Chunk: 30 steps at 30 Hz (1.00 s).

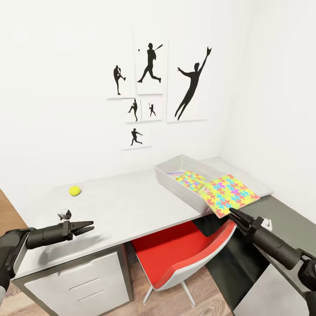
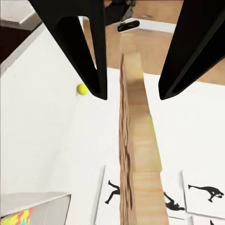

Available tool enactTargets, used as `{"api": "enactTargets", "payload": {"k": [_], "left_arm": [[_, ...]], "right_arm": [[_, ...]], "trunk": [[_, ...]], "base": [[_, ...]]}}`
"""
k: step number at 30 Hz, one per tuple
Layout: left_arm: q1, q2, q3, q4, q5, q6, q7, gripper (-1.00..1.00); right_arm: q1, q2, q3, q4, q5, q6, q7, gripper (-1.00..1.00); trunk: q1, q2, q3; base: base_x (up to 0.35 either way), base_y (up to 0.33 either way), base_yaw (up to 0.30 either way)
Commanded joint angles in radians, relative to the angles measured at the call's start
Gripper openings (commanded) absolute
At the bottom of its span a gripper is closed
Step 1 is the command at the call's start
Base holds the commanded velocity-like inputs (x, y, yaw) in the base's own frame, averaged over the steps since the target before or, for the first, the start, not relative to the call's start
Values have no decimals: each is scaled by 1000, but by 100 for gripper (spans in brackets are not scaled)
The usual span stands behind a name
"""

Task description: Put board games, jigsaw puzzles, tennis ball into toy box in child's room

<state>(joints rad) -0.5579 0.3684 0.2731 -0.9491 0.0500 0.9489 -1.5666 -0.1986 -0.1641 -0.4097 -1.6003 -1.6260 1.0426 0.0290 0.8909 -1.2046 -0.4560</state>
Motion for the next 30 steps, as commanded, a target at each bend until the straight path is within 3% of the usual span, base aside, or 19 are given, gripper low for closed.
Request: {"api": "enactTargets", "payload": {"k": [1, 4, 7, 9, 10, 11, 12, 13, 16, 19, 30], "left_arm": [[-1, 1, -1, -1, -1, 10, -4, 100], [0, 1, -2, -13, -1, 10, -4, 100], [2, 2, -4, -35, -1, 11, -4, 100], [5, 2, -4, -49, -1, 10, -4, 100], [7, 3, -5, -55, -1, 10, -4, 100], [8, 3, -5, -56, -1, 10, -4, 100], [10, 11, -5, -58, -1, 10, -4, 100], [16, 29, -4, -60, -1, 8, -4, 100], [22, 46, 1, -60, -1, 8, -4, 100], [25, 57, -2, -60, 0, 8, -4, 100], [26, 58, -7, -62, 1, 8, -4, 100]], "right_arm": [[2, -31, 4, 0, 4, 5, 8, -100], [66, -100, 17, 0, 5, 5, 70, -100], [176, -118, 12, -1, 9, 5, 226, -100], [235, -121, -11, -2, 16, 5, 369, -100], [256, -125, -27, -2, 43, 5, 432, -100], [261, -127, -31, -2, 60, 5, 447, -100], [269, -125, -40, -3, 128, 5, 479, -100], [275, -123, -48, -2, 241, 5, 517, -100], [277, -122, -55, -1, 290, 5, 558, -100], [278, -122, -79, -1, 311, 5, 602, -100], [278, -122, -115, 8, 326, 5, 631, -100]], "trunk": [[-4, 7, 2], [-15, 28, 12], [-27, 49, 21], [-35, 63, 27], [-38, 70, 30], [-42, 77, 33], [-46, 84, 37], [-50, 91, 40], [-61, 112, 49], [-73, 133, 59], [-115, 210, 93]], "base": [[0, 0, 0], [0, 0, 0], [0, 0, 0], [0, 0, 0], [0, 0, 0], [0, 0, 0], [0, 0, 0], [0, 0, 0], [0, 0, 0], [0, 0, 0], [0, 0, 0]]}}
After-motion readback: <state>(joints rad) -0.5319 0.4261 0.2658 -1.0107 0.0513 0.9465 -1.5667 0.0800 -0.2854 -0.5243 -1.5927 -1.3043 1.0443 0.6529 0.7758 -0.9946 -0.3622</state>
